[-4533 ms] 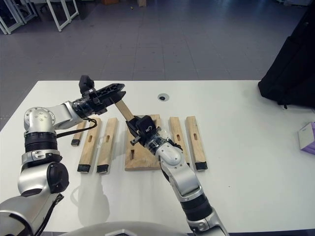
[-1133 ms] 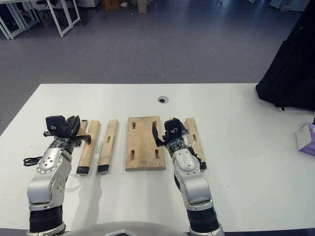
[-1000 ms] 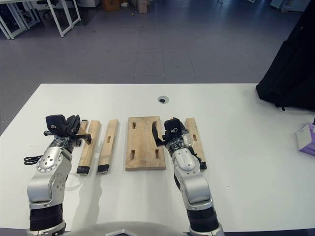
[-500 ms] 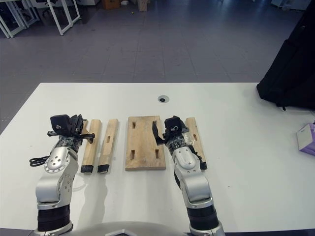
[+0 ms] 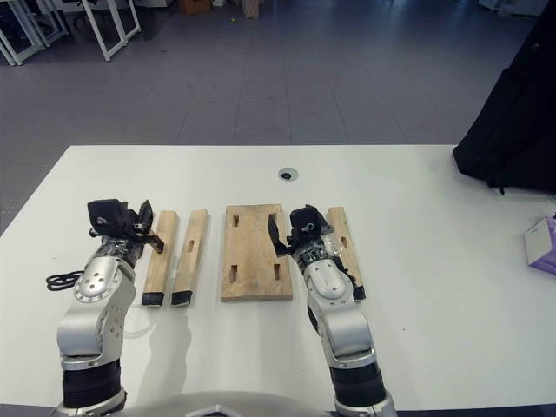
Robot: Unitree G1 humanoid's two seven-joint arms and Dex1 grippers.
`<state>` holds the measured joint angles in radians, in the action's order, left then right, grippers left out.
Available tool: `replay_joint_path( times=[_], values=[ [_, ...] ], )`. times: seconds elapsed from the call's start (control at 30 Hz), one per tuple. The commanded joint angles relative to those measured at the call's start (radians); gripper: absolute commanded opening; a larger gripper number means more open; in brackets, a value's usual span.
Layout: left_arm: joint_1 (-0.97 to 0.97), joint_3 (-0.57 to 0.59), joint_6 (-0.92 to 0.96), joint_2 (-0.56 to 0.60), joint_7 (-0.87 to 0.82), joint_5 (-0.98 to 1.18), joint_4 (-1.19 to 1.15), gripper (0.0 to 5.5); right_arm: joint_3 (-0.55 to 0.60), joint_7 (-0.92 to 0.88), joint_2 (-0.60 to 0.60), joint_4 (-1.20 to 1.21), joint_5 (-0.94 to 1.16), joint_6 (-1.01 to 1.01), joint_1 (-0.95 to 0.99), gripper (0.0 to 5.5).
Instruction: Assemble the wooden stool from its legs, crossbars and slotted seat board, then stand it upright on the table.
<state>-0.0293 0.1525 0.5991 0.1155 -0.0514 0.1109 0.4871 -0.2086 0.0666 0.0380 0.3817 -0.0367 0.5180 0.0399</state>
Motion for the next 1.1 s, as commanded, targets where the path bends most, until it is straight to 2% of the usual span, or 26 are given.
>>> replay_joint_path(
  times=[0.03,0.23,0.37,0.47,0.57,0.7,0.77,0.93,1.03,1.1],
  values=[
    [-0.166,0.062,0.103,0.071,0.000,0.016,0.070,2.15,-0.005,-0.012,-0.021,-0.003,-0.002,0.005,0.002,4.27],
    [-0.407,0.139,0.220,0.162,0.056,0.100,0.003,2.15,-0.003,-0.027,-0.034,-0.008,-0.003,0.000,0.000,4.27],
    [-0.409,0.111,0.226,0.155,0.088,0.120,-0.071,2.15,0.001,-0.025,-0.033,-0.011,0.000,0.001,0.006,4.27],
    [-0.320,0.064,0.133,0.137,0.107,0.082,-0.214,2.15,0.000,-0.024,-0.035,-0.015,0.000,0.003,0.014,4.27],
    [-0.264,0.067,0.005,0.127,0.115,0.058,-0.409,2.15,0.004,-0.036,-0.047,-0.024,-0.002,-0.004,0.023,4.27],
    [-0.360,0.082,-0.098,0.153,0.145,0.074,-0.500,2.15,0.003,-0.054,-0.059,-0.035,-0.005,-0.018,0.021,4.27],
    [-0.415,0.091,-0.090,0.170,0.154,0.096,-0.449,2.15,0.000,-0.057,-0.060,-0.035,-0.006,-0.024,0.014,4.27],
    [-0.417,0.117,0.051,0.204,0.129,0.137,-0.160,3.05,0.004,-0.058,-0.056,-0.025,-0.005,-0.032,-0.011,4.27],
    [-0.246,0.099,0.192,0.186,0.066,0.105,0.128,3.57,0.013,-0.063,-0.053,-0.004,-0.004,-0.026,-0.034,4.27],
    [0.025,-0.006,0.240,0.129,0.025,0.082,0.328,3.93,0.016,-0.066,-0.051,0.012,-0.006,-0.018,-0.050,4.27]
  ],
)
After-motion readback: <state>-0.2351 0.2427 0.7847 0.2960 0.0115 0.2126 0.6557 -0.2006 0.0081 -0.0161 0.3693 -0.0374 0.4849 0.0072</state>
